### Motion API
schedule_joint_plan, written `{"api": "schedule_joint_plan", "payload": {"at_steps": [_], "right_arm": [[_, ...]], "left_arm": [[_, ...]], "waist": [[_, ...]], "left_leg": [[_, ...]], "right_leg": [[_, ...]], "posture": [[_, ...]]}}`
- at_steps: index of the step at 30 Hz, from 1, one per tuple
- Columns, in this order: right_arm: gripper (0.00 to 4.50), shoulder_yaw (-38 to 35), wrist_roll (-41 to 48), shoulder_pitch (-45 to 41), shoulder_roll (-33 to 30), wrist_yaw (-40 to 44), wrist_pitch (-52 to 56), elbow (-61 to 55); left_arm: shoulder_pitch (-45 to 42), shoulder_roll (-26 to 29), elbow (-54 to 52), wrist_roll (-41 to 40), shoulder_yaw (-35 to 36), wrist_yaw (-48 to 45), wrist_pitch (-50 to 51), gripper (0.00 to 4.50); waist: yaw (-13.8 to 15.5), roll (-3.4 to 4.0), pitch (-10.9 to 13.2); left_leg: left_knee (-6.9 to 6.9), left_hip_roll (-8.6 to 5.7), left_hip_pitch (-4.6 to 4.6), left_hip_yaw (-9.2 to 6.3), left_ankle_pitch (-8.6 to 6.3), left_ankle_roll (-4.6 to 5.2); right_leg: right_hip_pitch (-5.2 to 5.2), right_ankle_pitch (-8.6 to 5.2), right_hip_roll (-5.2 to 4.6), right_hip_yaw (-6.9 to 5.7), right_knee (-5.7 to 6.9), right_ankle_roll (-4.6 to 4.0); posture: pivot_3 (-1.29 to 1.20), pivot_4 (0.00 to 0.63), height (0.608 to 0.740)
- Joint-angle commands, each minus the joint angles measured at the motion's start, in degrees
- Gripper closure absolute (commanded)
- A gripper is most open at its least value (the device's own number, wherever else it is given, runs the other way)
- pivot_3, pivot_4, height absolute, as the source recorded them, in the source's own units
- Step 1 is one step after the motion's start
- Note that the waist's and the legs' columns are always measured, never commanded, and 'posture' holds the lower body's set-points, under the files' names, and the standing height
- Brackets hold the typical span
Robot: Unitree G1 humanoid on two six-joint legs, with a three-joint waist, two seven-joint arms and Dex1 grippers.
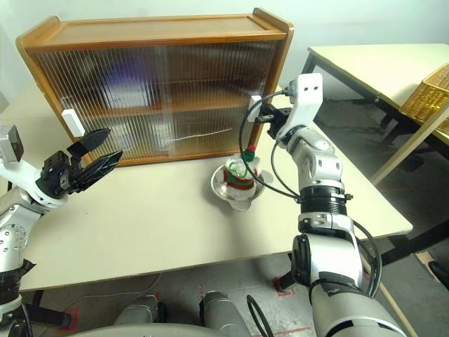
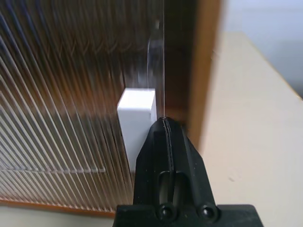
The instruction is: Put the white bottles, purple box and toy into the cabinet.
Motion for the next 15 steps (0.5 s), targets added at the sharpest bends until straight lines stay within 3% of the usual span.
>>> {"api": "schedule_joint_plan", "payload": {"at_steps": [1, 15], "right_arm": [[4.48, 1.54, 1.15, -0.36, 2.58, -1.23, 5.11, -4.02], [4.48, 3.66, 1.47, -0.58, 10.32, -3.83, 12.47, -8.87]], "left_arm": [[0.23, -0.37, -0.26, 0.75, -0.79, 0.07, -0.38, 0.0], [0.05, -0.78, -0.68, 1.22, -0.58, 0.63, -0.31, 0.0]], "waist": [[0.01, 0.01, 0.0], [0.09, 0.01, 0.0]], "left_leg": [[0.0, 0.0, 0.0, 0.0, 0.0, 0.0], [-0.02, 0.03, -0.07, 0.0, 0.05, 0.04]], "right_leg": [[0.0, -0.01, 0.0, 0.0, 0.0, -0.02], [-0.14, -0.2, 0.04, 0.02, 0.01, -0.21]], "posture": [[-0.04, 0.028, 0.74], [-0.02, 0.032, 0.74]]}}
